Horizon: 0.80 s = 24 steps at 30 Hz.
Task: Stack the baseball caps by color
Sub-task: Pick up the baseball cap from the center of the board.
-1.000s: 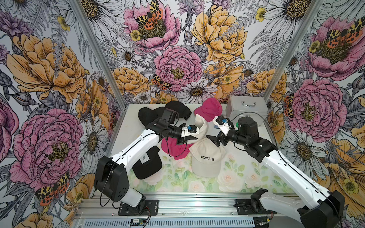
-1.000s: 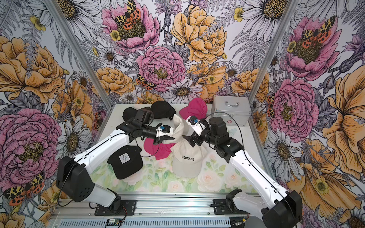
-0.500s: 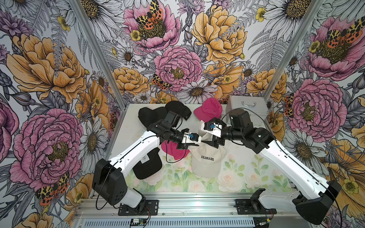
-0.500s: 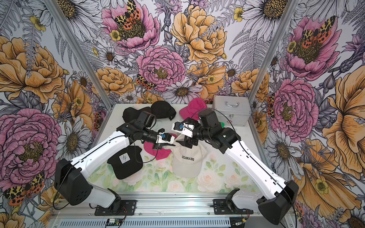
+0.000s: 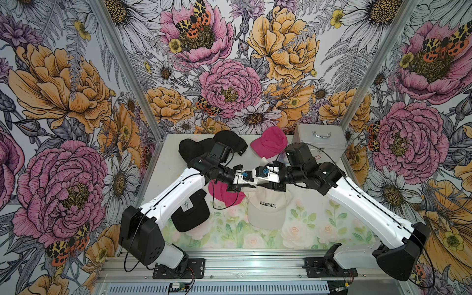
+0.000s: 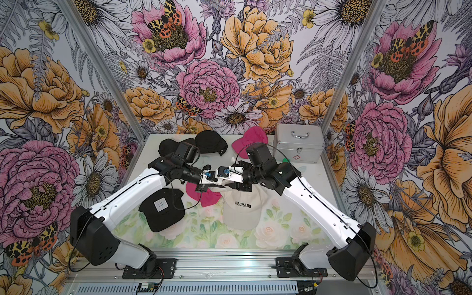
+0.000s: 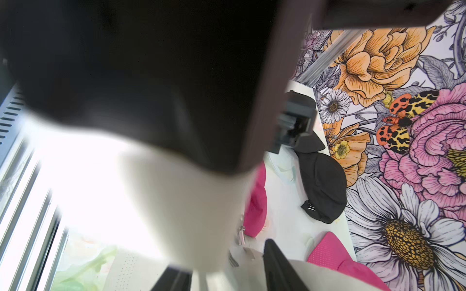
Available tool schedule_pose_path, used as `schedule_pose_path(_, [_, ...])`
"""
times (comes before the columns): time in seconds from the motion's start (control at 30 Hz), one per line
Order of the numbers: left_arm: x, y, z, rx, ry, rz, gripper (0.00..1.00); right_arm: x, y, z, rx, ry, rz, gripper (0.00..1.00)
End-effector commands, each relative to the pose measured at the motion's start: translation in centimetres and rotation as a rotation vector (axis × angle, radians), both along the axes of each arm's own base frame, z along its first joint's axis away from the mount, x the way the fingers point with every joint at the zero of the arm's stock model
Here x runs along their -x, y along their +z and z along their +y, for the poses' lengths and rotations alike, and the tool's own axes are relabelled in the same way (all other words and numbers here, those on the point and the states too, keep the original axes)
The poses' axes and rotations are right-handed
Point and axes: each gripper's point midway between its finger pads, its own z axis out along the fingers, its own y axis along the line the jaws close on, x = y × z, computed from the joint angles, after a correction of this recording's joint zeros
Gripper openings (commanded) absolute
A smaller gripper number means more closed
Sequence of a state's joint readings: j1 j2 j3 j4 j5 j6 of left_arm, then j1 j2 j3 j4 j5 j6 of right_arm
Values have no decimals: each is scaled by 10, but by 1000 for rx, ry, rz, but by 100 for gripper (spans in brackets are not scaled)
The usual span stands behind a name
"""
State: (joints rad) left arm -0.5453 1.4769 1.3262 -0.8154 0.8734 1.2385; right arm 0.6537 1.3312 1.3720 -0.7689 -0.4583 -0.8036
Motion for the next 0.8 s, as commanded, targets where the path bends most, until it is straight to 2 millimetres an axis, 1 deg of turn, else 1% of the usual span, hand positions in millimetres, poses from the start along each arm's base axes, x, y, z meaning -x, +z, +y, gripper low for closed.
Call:
schedule_pose_path(0.0, [10, 39, 2, 120, -53, -65, 2, -2, -7, -6, 27, -20, 39, 32])
schedule_pose_path(0.1, [11, 42, 4, 137, -59, -70, 3, -2, -4, -10, 8, -24, 45, 19])
schedule_pose_path(0.17, [10, 42, 5, 134, -54, -69, 11, -1, 1, -12, -14, -20, 52, 0])
schedule_pose_path(0.2, [8, 42, 4, 131, -42, -62, 19, 1, 3, -12, -29, -13, 61, 0])
schedule_pose_path(0.23, [4, 42, 3, 125, -21, -49, 24, 4, 7, -11, -48, 3, 71, 0])
schedule_pose_path(0.27, [0, 42, 1, 115, 4, -36, 38, 7, 9, -10, -61, 14, 76, 0])
schedule_pose_path(0.3, [-8, 41, -1, 99, 49, -32, 55, 9, 12, -9, -73, 24, 81, 0])
schedule_pose_path(0.33, [-18, 39, -3, 81, 113, -33, 63, 9, 13, -9, -76, 24, 79, 0])
schedule_pose_path(0.4, [-34, 37, -3, 63, 216, -75, 69, 1, 12, -13, -64, -16, 73, 0])
schedule_pose_path(0.43, [-42, 37, -1, 67, 268, -95, 74, -6, 13, -16, -61, -59, 68, 0])
schedule_pose_path(0.5, [-53, 42, 4, 100, 362, -138, 79, -22, 17, -21, -70, -160, 60, 0])
schedule_pose_path(0.53, [-61, 48, 6, 132, 429, -152, 83, -30, 21, -24, -85, -217, 55, 0])
schedule_pose_path(0.57, [-68, 56, 9, 172, 503, -166, 89, -38, 26, -26, -108, -273, 56, 0])
schedule_pose_path(0.6, [-75, 67, 14, 230, 579, -186, 92, -49, 32, -30, -135, -347, 45, 0])
schedule_pose_path(0.63, [-79, 76, 19, 300, 655, -196, 97, -58, 37, -33, -167, -416, 49, 0])
schedule_pose_path(0.67, [-82, 85, 26, 375, 721, -192, 99, -66, 41, -36, -192, -469, 49, 0])
schedule_pose_path(0.73, [-88, 102, 46, 521, 886, -171, 99, -80, 48, -42, -246, -586, 63, 0])
schedule_pose_path(0.77, [-92, 104, 56, 567, 964, -134, 99, -86, 51, -45, -271, -640, 70, 0])
